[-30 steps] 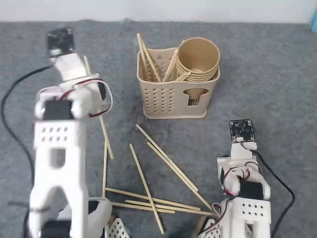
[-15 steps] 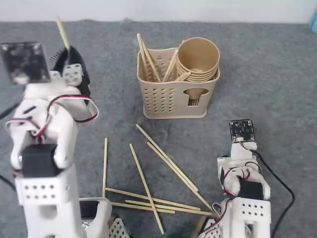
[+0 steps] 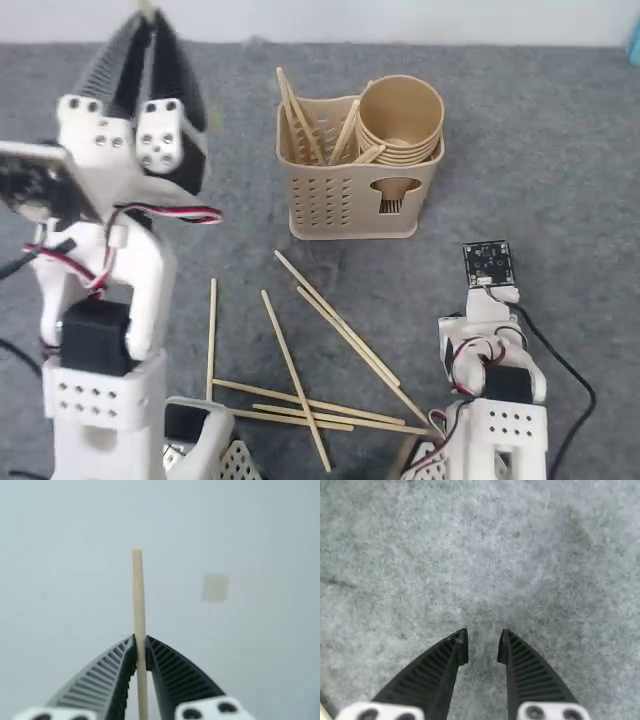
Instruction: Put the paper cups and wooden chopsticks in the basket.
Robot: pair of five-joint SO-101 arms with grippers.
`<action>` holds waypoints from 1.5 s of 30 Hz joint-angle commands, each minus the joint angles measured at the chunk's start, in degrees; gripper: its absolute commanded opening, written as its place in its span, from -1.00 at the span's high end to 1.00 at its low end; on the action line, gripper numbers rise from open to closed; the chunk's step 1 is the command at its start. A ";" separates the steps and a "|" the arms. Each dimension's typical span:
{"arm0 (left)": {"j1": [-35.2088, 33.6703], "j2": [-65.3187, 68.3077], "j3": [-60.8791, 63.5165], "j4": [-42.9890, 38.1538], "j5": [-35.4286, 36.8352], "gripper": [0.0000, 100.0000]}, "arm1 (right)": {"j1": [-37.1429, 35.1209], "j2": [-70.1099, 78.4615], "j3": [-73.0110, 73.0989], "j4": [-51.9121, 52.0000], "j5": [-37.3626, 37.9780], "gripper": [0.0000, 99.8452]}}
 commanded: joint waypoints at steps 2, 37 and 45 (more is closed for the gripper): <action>8.70 -0.62 4.44 -12.84 -0.26 0.97 | 0.84 -1.01 -0.26 -1.27 0.70 0.77; 9.67 13.80 21.14 -28.13 -0.62 0.91 | 0.92 -1.01 -0.35 -1.36 1.05 0.77; 2.29 13.80 9.89 -7.82 6.15 0.57 | 0.92 -1.01 -0.35 -1.36 1.05 0.77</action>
